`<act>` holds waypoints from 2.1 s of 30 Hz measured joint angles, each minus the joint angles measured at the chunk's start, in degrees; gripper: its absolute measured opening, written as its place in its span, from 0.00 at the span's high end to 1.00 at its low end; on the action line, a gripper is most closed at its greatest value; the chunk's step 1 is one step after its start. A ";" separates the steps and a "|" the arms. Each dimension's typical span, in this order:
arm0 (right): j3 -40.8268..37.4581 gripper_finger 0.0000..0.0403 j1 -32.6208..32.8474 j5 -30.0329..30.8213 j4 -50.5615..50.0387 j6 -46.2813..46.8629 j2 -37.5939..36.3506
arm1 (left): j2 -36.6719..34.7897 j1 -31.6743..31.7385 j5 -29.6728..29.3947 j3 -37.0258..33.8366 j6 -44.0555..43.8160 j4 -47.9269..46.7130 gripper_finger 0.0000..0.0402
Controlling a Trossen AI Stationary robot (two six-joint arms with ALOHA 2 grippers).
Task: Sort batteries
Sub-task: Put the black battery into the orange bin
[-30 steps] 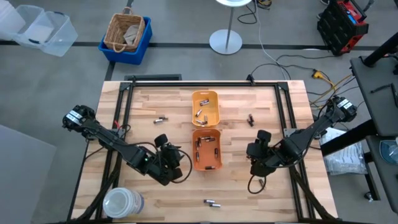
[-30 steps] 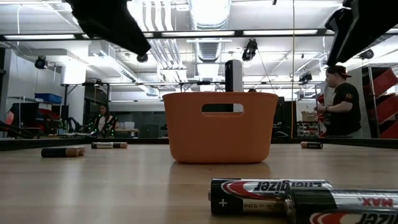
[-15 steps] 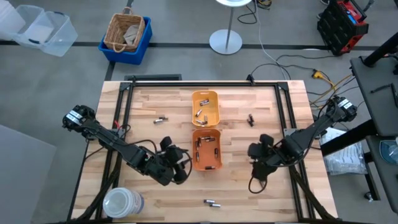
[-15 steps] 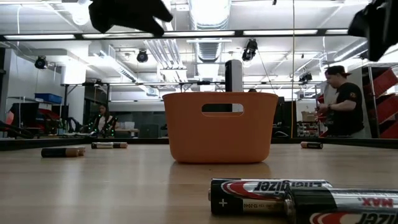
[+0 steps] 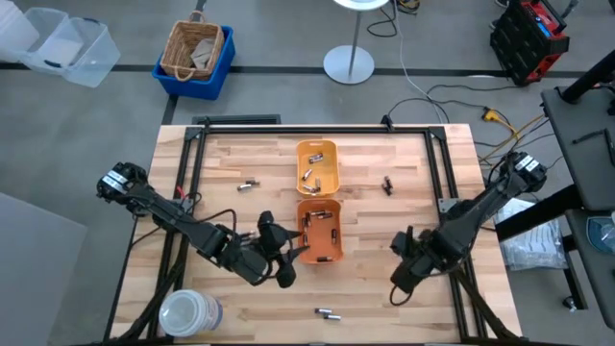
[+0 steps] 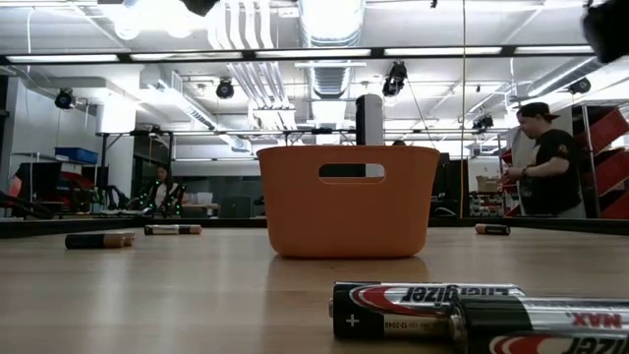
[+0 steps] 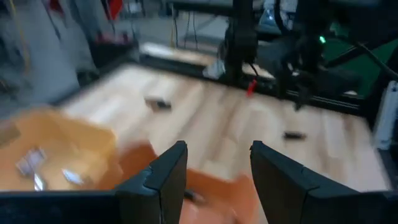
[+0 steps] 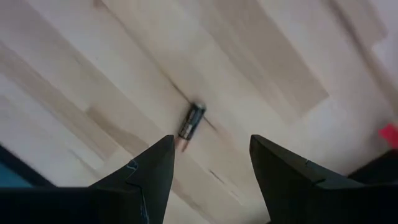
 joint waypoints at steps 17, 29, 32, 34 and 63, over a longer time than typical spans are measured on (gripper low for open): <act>-0.10 0.50 7.01 -1.72 5.31 9.77 14.63 | 1.10 0.39 -1.12 5.11 32.40 10.73 0.61; 0.30 0.50 7.12 -0.39 6.94 6.75 16.55 | 8.15 0.45 -1.12 20.66 33.29 -9.96 0.61; 0.18 0.50 7.10 -0.06 7.03 0.52 16.91 | 10.00 0.51 -1.11 24.60 26.79 -21.24 0.61; -0.56 0.50 7.10 0.25 7.41 -5.19 17.84 | 10.63 0.53 -1.11 26.24 22.03 -26.43 0.61; -7.80 0.92 6.74 20.95 13.90 -31.98 9.63 | 14.45 1.40 -3.18 26.34 18.41 -17.03 0.61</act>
